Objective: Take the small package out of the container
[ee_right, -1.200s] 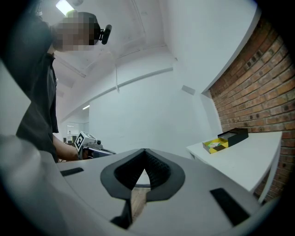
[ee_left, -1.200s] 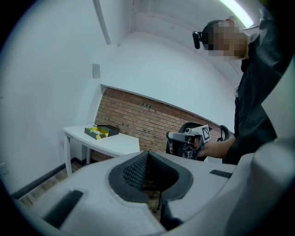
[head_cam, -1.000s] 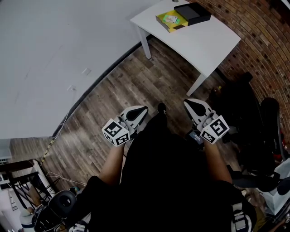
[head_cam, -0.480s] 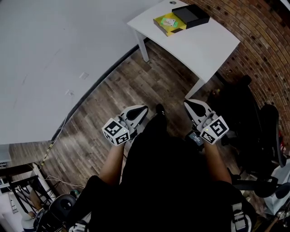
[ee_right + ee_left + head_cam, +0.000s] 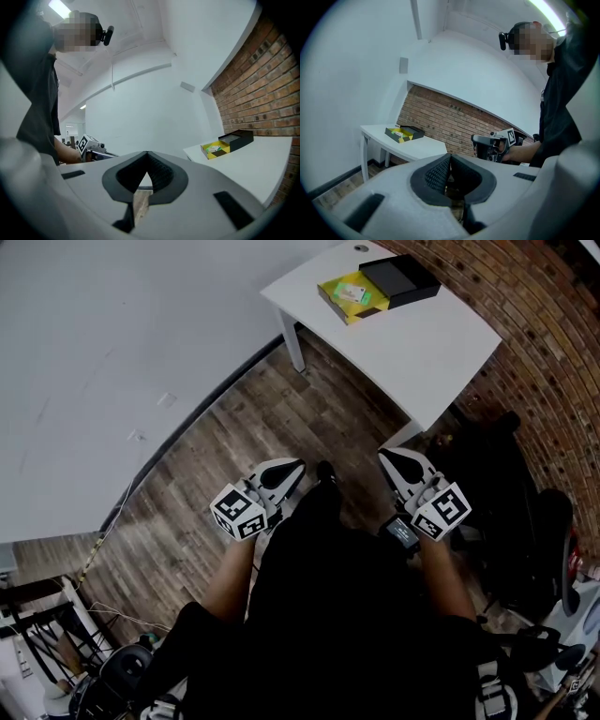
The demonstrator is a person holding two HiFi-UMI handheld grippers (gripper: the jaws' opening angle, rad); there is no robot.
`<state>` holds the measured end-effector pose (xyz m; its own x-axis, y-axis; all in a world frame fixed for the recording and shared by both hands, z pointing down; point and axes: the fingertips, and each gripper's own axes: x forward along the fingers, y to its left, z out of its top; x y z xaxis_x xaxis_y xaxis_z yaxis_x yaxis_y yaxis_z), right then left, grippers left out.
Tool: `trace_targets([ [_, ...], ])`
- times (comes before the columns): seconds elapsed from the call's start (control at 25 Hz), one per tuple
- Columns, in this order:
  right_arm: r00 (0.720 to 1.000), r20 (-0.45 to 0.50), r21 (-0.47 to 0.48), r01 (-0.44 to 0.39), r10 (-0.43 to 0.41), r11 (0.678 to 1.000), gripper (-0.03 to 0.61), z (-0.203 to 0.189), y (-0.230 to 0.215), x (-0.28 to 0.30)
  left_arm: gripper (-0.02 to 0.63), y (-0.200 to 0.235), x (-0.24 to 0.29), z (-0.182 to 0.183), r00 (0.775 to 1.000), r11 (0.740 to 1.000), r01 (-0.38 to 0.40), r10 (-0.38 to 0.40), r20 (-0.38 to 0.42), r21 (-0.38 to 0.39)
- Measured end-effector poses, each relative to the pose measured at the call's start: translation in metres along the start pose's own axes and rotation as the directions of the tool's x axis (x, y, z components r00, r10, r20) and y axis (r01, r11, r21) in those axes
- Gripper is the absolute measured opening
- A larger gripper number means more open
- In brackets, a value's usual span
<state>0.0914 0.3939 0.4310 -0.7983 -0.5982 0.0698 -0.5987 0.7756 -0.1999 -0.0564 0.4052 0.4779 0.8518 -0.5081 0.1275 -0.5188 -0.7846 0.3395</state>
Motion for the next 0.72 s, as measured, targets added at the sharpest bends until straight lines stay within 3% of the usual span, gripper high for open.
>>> trace_targets([
  [0.72, 0.997, -0.017, -0.010, 0.078, -0.078, 0.997, 0.008, 0.047, -0.149, 0.078, 0.015, 0.132, 0.112, 0.066, 0.998, 0.998, 0.061, -0.062, -0.024, -0.026],
])
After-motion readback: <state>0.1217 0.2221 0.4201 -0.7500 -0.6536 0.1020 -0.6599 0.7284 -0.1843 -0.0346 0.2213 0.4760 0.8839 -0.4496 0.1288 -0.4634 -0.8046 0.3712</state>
